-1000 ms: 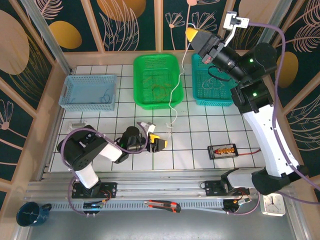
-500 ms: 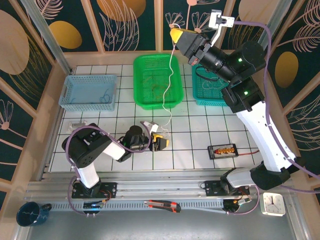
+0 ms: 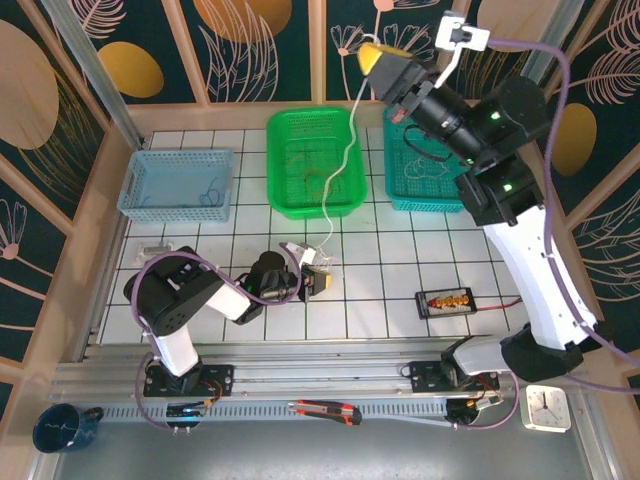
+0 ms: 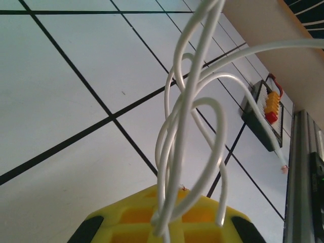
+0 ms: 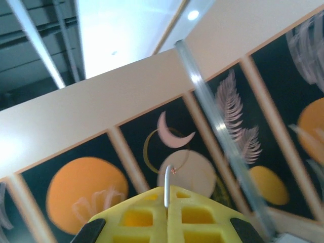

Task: Untangle the cables

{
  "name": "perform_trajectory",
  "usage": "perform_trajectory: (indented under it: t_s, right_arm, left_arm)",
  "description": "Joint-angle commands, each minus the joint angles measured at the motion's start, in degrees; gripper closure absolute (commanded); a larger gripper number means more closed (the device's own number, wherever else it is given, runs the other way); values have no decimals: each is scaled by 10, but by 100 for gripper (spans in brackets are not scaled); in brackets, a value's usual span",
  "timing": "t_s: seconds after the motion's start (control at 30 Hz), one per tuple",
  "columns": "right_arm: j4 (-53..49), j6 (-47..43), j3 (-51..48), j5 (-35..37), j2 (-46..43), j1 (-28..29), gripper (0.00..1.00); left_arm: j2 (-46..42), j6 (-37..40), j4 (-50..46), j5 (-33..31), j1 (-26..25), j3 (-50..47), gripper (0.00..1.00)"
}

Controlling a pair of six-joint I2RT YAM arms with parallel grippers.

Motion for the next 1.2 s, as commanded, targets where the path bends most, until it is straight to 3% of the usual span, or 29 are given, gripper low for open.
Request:
perform_trajectory:
  t_s: [0.0, 0.1, 0.2, 0.43, 0.67, 0.83, 0.97, 1.17]
  right_arm:
    - [-23, -39, 22, 51, -54, -87, 100]
    - [-53, -59, 39, 69, -78, -158, 100]
    - [-96, -100, 81, 99, -83, -184, 100]
    - [-137, -152, 134, 153, -76, -187, 100]
    - [-153, -179, 144, 193, -80, -188, 100]
    - [-163, -199, 160, 224, -83, -187, 100]
    - [-172, -202, 167, 239, -80, -187, 100]
    - [-194, -173, 134, 179, -75, -187, 100]
  left_arm:
    - [-31, 14, -17, -32, -2, -18, 100]
    - [-64, 23, -44, -80, 1, -34, 100]
    - [-87, 24, -80, -113, 17, -44, 100]
    - [-124, 0, -132, -168, 89, -64, 100]
    - [-152, -13, -225, -248, 126, -48, 100]
    - [-149, -32, -264, -263, 184, -43, 100]
    - [-142, -43, -271, -236, 237, -45, 100]
    - [-176, -24, -288, -221, 240, -35, 100]
